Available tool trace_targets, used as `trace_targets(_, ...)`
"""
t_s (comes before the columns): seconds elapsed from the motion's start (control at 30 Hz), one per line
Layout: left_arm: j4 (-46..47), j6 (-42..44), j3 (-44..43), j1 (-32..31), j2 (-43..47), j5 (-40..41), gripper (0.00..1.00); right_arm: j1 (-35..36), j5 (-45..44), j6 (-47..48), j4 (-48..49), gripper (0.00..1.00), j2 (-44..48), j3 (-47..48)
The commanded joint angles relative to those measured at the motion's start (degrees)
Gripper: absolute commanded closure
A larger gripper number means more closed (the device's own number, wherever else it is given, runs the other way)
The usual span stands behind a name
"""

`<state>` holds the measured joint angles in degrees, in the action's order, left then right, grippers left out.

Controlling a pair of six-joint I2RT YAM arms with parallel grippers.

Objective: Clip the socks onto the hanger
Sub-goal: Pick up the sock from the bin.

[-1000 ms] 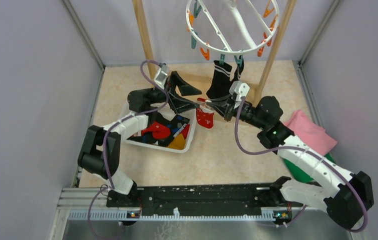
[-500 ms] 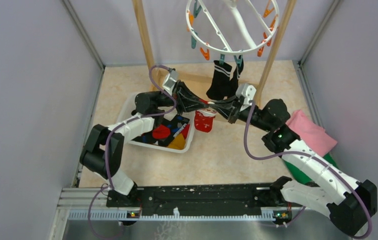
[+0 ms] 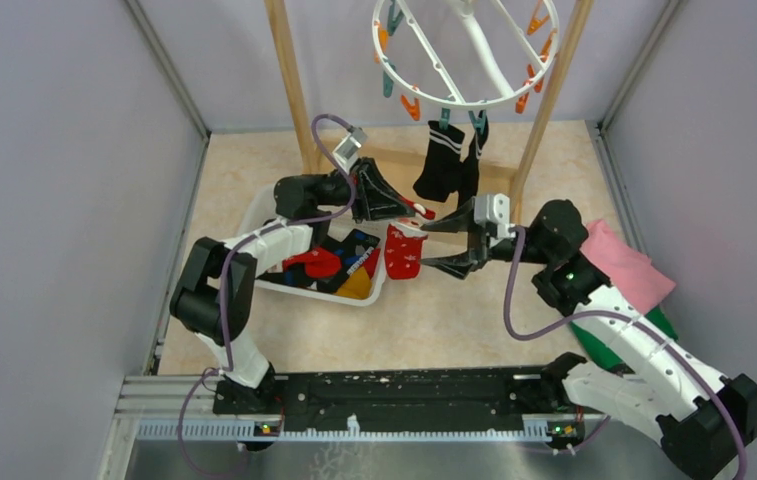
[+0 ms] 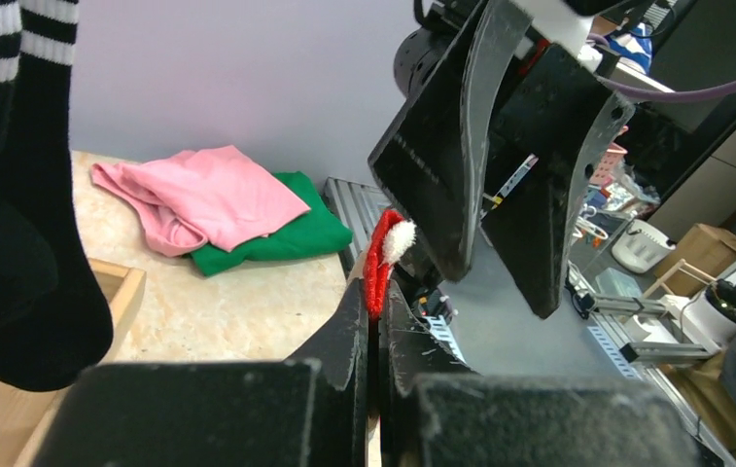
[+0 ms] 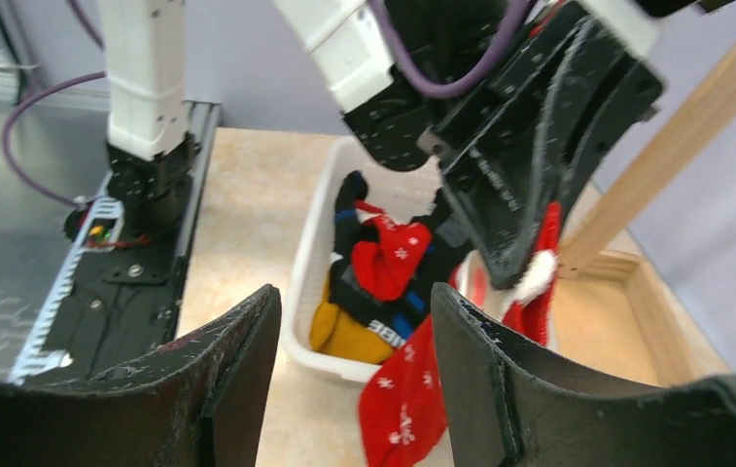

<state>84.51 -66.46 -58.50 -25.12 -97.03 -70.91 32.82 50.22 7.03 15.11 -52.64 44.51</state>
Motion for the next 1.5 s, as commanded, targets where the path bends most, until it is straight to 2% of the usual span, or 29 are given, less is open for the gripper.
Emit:
trace_targets(0.0, 18.08, -3.61, -3.37, -0.10, 0.46, -2.06, 1.00, -0.56, 6.36, 3.56, -2.39, 0.43, -1.43, 2.70)
trace_targets(0.1, 18.14, -4.39, -3.53, -0.09, 1.12, -2.50, 1.00, -2.94, 5.91, 0.59, 2.01, 0.42, -2.20, 2.85)
trace_targets(0.17, 18.13, -4.34, -2.64, -0.09, 1.73, -2.82, 1.00, -6.07, 8.63, -2.03, 5.17, 0.43, -2.86, 3.73)
trace_targets(0.3, 18.11, -3.82, -0.50, -0.01, 2.55, -2.76, 1.00, -12.10, 15.06, -3.64, 5.36, 0.47, -3.13, 6.64)
trace_targets(0.43, 18.12, -4.00, -0.63, -0.38, 2.98, -2.65, 1.00, -12.69, 16.30, -0.42, 0.20, 0.51, -3.01, 6.95)
trace_targets(0.53, 18.10, -4.42, -1.77, -1.08, 2.70, -2.75, 1.00, -12.63, 17.70, -4.64, 6.91, 0.55, -4.06, 5.23)
trace_targets(0.67, 18.07, -4.97, -2.94, -1.93, 2.43, -2.87, 1.00, -12.60, 20.16, -6.05, 9.48, 0.60, -7.70, 5.73)
trace_targets(0.77, 18.09, -5.24, -3.26, -2.35, 2.67, -2.91, 1.00, -12.60, 19.79, -6.13, 10.84, 0.59, -9.20, 6.31)
trace_targets(1.1, 18.11, -5.74, -3.51, -2.51, 2.91, -2.83, 1.00, -12.69, 25.42, -2.14, 6.43, 0.57, -10.70, 8.07)
trace_targets(1.2, 18.14, -6.09, -4.11, -2.60, 2.83, -2.92, 1.00, -13.37, 21.46, -2.67, 5.78, 0.50, -10.94, 7.77)
trace_targets(1.33, 18.14, -6.24, -4.10, -2.72, 3.39, -2.85, 1.00, -16.03, 20.64, -13.24, 15.66, 0.45, -12.52, 6.63)
trace_targets(1.47, 18.13, -6.24, -4.29, -2.87, 3.38, -2.83, 1.00, -16.06, 22.76, -16.49, 20.48, 0.45, -13.06, 5.69)
